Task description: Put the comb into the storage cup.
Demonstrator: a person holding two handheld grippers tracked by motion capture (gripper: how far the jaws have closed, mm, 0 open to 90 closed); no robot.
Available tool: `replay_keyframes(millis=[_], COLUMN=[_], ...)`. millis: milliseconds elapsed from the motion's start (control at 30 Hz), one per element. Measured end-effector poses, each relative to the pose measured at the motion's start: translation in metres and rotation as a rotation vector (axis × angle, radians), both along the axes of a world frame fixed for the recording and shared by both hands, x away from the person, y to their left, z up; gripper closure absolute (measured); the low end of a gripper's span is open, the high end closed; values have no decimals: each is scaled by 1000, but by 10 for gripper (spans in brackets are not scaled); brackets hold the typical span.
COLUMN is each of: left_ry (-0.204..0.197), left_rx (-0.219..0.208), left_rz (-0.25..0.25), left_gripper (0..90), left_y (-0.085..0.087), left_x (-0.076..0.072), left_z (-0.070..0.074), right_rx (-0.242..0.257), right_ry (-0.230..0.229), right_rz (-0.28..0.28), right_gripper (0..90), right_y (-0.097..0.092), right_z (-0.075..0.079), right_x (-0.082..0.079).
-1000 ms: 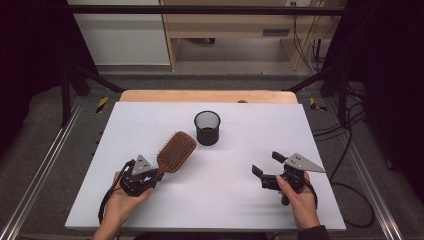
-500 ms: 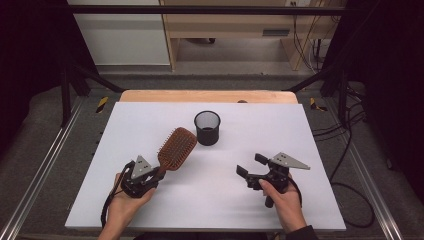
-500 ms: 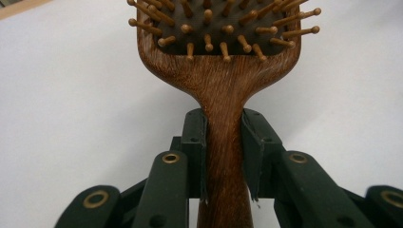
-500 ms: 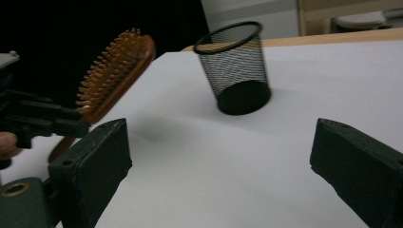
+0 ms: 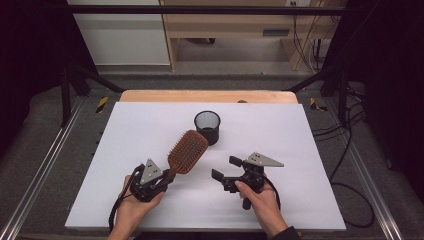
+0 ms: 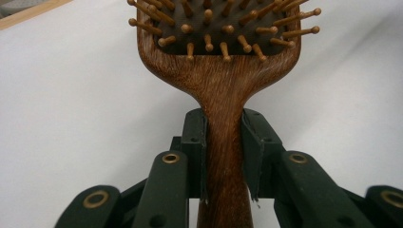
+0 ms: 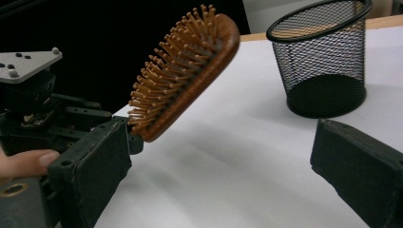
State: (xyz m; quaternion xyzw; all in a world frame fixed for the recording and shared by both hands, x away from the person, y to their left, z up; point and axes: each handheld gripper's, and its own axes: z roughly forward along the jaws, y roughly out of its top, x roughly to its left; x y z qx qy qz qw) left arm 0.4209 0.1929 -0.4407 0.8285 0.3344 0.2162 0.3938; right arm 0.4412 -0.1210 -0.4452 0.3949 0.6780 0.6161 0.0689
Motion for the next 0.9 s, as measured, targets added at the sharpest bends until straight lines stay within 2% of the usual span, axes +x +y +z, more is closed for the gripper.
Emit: replay_keyframes(millis=[133, 200, 267, 500, 633, 700, 733, 767, 900], left_ry=[-6, -19, -19, -28, -26, -27, -35, -44, -57], left_rx=[-8, 20, 24, 4, -15, -11, -3, 4, -4], left_rz=[-8, -18, -22, -41, -45, -48, -48, -50, -50], left_gripper=[728, 728, 728, 728, 729, 729, 729, 729, 728], left_y=[-5, -10, -11, -16, -18, -18, -19, -20, -24], left_x=[-2, -4, -5, -8, -7, -8, -9, -10, -14], left_z=[0, -1, -1, -1, -1, -2, -2, -1, 1], right_rx=[21, 22, 25, 43, 103, 114, 114, 132, 167], right_ry=[13, 12, 10, 9, 42, 57, 57, 70, 86], right_rz=[9, 25, 36, 38, 29, 64, 64, 111, 124], right_gripper=[55, 50, 49, 55, 68, 103, 103, 97, 116], right_y=[6, 12, 16, 25, 26, 28, 28, 32, 36], right_z=[0, -1, -1, 3, 6, 6, 6, 9, 10], right_x=[2, 3, 3, 9, 21, 27, 27, 32, 36])
